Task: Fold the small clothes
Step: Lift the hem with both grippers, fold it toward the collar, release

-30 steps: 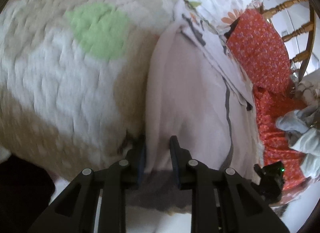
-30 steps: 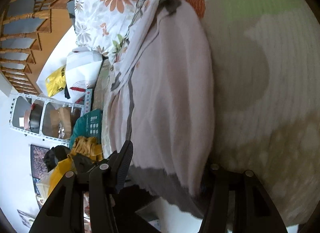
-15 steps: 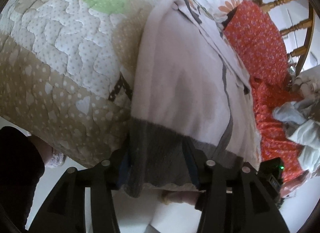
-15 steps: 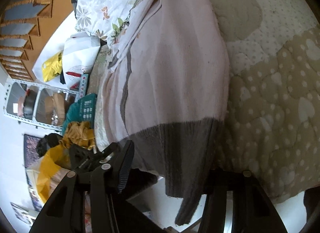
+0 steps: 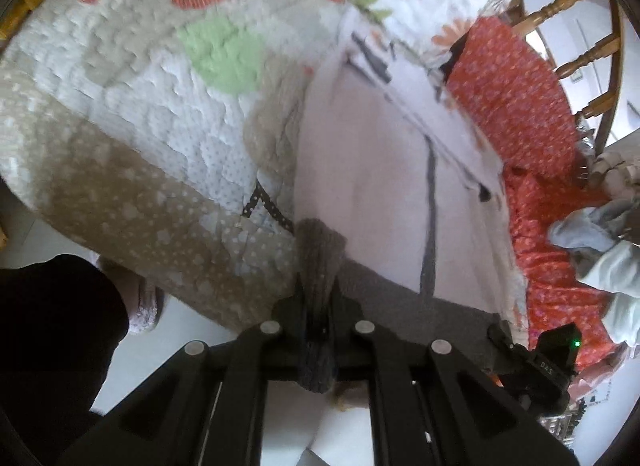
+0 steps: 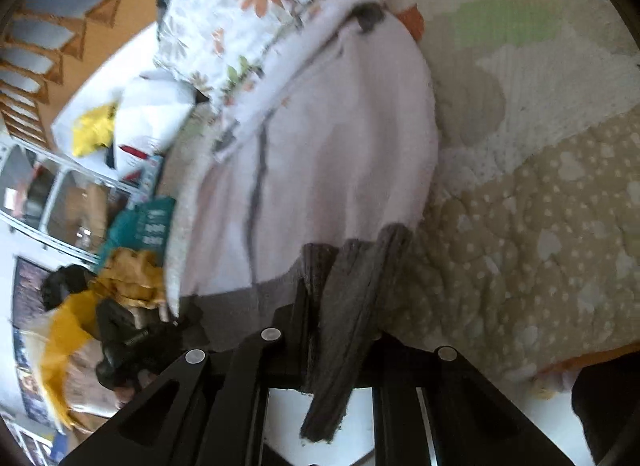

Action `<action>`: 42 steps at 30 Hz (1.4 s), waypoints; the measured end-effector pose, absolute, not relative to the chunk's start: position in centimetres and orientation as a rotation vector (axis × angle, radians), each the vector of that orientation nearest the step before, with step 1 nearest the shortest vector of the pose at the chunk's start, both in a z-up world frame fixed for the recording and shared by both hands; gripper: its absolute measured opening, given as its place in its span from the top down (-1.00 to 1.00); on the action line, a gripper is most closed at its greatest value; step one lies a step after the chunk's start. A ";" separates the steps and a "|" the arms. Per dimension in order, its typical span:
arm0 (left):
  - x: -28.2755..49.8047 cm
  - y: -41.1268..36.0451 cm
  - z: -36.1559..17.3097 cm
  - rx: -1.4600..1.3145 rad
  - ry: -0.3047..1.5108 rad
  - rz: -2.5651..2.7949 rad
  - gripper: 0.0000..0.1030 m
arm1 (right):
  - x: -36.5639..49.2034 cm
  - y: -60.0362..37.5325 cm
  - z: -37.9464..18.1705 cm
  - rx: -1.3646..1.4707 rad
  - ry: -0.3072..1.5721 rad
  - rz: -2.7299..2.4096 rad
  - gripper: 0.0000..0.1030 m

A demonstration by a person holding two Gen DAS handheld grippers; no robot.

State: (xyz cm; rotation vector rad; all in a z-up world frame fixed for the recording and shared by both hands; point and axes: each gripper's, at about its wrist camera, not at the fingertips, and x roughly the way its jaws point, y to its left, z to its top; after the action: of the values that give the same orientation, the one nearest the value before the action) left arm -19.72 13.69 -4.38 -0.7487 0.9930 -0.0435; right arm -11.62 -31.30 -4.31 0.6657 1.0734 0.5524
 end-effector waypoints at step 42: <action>16.2 16.6 -1.2 -0.580 0.904 0.122 0.86 | 21.9 -25.5 -0.9 0.382 0.983 0.215 0.91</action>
State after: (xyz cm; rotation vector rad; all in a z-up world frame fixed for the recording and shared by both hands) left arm 16.17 16.56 -1.23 -0.5797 0.9036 0.1221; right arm 21.85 -25.50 -0.91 0.3824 0.9831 0.2152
